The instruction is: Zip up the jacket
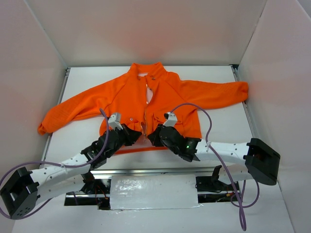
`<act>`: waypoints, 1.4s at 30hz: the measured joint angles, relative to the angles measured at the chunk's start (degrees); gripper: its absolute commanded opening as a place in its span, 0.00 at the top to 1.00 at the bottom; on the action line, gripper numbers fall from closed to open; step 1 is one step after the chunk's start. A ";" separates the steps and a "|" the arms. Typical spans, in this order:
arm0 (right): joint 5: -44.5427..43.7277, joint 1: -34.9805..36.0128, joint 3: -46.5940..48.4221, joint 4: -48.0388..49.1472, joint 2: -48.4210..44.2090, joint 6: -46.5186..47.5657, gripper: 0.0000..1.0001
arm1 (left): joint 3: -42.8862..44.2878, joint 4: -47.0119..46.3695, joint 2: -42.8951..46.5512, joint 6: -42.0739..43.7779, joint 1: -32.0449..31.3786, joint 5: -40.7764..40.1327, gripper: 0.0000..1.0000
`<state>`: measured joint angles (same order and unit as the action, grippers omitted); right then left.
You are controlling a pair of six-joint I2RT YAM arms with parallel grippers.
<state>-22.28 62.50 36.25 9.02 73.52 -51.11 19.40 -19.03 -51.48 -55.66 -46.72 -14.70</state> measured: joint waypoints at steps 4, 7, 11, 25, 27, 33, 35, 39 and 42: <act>0.00 0.00 0.00 0.02 0.00 0.00 1.00 | 0.00 0.24 0.33 0.00 0.00 0.02 1.00; 0.00 0.00 0.00 0.02 0.00 0.00 1.00 | 0.00 0.35 0.33 -0.02 0.00 0.02 1.00; -0.02 0.00 0.00 0.13 0.00 0.02 1.00 | 0.00 0.37 0.26 -0.04 0.00 0.02 1.00; -0.04 0.00 0.00 0.39 0.48 0.00 1.00 | 0.00 0.22 -0.39 -0.04 0.00 0.61 1.00; -0.04 0.00 0.02 0.39 0.68 0.00 1.00 | 0.00 0.20 -0.39 -0.07 0.00 0.66 1.00; -0.04 0.00 0.02 0.39 0.92 -0.02 1.00 | 0.00 0.20 -0.37 -0.04 0.00 0.63 1.00; -0.07 0.00 0.02 0.42 0.92 -0.02 1.00 | 0.00 0.22 -0.37 -0.04 0.00 0.63 1.00; -0.15 0.00 0.02 0.44 0.92 -0.02 1.00 | 0.00 0.20 -0.37 -0.04 0.00 0.66 1.00; -0.46 0.00 0.02 0.44 0.92 0.00 1.00 | 0.00 0.20 -0.42 -0.07 0.00 0.68 1.00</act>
<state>-22.74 62.50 36.27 9.45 74.43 -51.11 19.40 -18.83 -51.90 -55.72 -46.72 -14.02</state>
